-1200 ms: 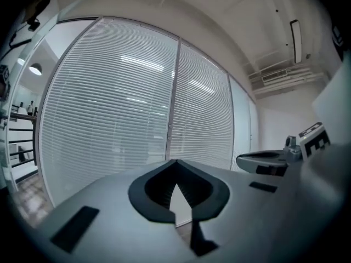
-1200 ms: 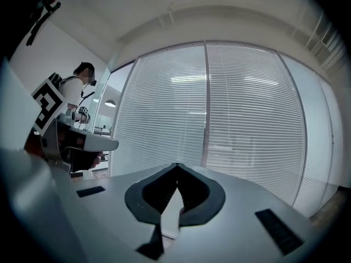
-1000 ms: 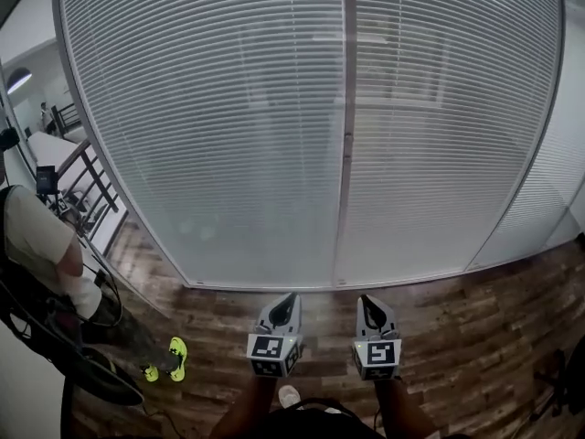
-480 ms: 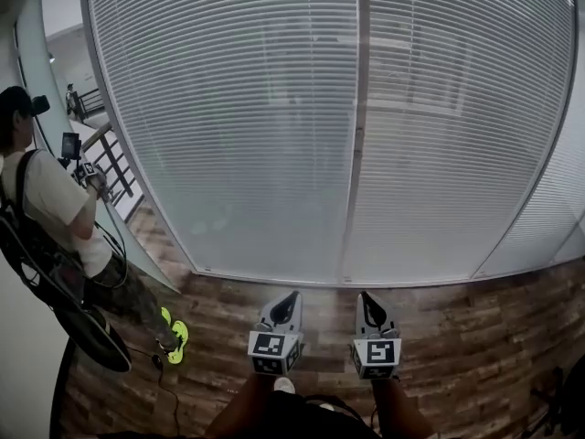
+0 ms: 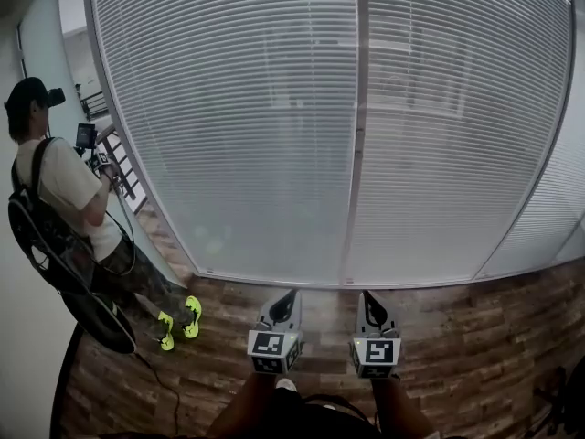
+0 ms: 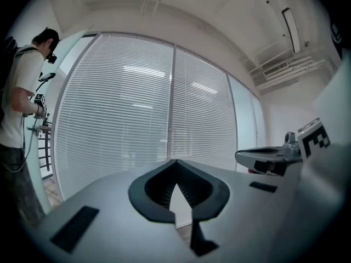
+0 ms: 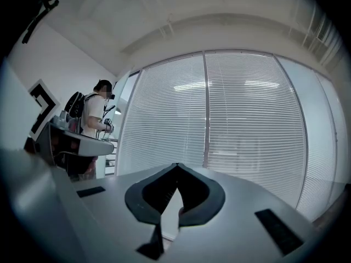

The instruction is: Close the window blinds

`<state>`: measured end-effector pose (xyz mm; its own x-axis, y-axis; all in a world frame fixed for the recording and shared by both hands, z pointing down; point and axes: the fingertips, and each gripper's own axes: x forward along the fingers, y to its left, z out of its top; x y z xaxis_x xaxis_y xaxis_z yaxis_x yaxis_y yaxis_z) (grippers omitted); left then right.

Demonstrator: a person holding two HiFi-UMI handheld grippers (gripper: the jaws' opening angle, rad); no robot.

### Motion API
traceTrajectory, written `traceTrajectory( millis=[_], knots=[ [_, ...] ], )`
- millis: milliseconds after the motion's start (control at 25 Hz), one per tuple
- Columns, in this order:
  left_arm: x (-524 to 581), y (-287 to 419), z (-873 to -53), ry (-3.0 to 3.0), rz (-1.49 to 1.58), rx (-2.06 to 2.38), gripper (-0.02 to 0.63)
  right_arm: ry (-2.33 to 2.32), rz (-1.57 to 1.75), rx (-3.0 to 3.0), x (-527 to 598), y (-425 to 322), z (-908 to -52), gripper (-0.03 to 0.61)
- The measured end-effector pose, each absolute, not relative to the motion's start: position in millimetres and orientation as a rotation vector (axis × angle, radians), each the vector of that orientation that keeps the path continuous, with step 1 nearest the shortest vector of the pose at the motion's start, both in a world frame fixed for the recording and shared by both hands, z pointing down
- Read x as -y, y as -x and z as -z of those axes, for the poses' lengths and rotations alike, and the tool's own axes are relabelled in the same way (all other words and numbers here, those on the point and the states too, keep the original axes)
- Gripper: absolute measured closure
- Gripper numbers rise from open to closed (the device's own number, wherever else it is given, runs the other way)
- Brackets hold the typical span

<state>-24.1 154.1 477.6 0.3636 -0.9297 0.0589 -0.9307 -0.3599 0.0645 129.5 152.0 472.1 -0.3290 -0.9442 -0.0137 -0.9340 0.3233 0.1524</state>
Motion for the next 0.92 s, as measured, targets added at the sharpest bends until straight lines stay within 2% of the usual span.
traceTrajectory(
  millis=[560, 920],
  knots=[
    [-202.9, 29.4, -482.8, -2.499, 0.027, 1.749, 0.620, -1.730, 0.257, 2.517, -201.3, -121.2, -474.3, 0.575],
    [-155.3, 57.7, -489.5, -2.495, 0.021, 1.727, 0.620, -1.763, 0.215, 2.489, -159.2, -93.6, -483.6, 0.575]
  ],
)
